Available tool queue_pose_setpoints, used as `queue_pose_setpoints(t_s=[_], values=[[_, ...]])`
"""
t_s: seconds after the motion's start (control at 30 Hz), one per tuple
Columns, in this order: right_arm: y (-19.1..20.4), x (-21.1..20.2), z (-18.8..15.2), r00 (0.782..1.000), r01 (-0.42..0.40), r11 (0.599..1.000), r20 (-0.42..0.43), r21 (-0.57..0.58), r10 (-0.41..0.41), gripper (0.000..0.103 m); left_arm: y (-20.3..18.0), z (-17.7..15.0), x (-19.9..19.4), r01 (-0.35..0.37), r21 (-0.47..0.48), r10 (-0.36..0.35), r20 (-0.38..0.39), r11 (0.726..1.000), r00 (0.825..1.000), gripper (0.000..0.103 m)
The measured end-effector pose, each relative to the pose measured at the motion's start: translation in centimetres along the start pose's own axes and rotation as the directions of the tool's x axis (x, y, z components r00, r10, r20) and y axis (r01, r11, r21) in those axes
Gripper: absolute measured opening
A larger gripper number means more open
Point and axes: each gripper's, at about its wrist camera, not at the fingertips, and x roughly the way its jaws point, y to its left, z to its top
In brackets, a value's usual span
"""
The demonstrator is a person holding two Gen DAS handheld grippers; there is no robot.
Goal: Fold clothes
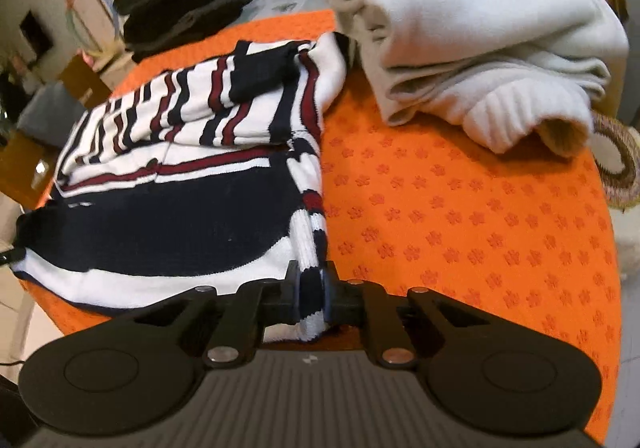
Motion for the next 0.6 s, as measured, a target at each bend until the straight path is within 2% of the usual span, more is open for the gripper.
queue_pose_setpoints(t_s=[0.13, 0.23, 0.3, 0.4, 0.47, 0.5, 0.6], values=[[0.4, -0.1, -0.8, 0.999, 0.045, 0.998, -0.015, -0.050, -0.046, 0.014, 1.5, -0.1, -1.0, -0.006, -0.067, 0.008, 0.030, 0.998, 1.000, 0.028], [1.1, -0.6, -0.9, 0.998, 0.064, 0.996, 0.012, -0.070, -0.063, 0.016, 1.6, -0.2, -1.9, 0.030, -0.037, -0.028, 0.042, 0.999, 0.999, 0.036], [1.6, -0.8, -0.8, 0.998, 0.066, 0.995, 0.029, -0.081, -0.064, 0.019, 1.0, -0.4, -1.9, 0.051, 0.030, -0.052, 0.019, 0.998, 0.998, 0.036], [2.3, -0.6, -0.4, 0.997, 0.072, 0.993, 0.042, -0.094, -0.068, 0.019, -0.4, -1.0, -1.1, 0.054, 0.165, -0.051, -0.022, 0.985, 0.998, 0.034], [2.7, -0.4, -0.1, 0.996, 0.079, 0.992, 0.046, -0.102, -0.074, 0.019, -1.0, -1.1, -0.8, 0.039, 0.231, -0.037, -0.014, 0.972, 0.999, 0.023], [3.1, -0.4, 0.1, 0.996, 0.083, 0.990, 0.051, -0.110, -0.078, 0.019, -1.1, -1.0, -0.8, 0.038, 0.237, -0.038, -0.002, 0.971, 0.999, 0.018], [4.1, -0.5, 0.4, 0.995, 0.089, 0.988, 0.065, -0.129, -0.082, 0.019, -1.0, -0.4, -0.8, 0.040, 0.228, -0.051, 0.040, 0.973, 0.998, 0.016]])
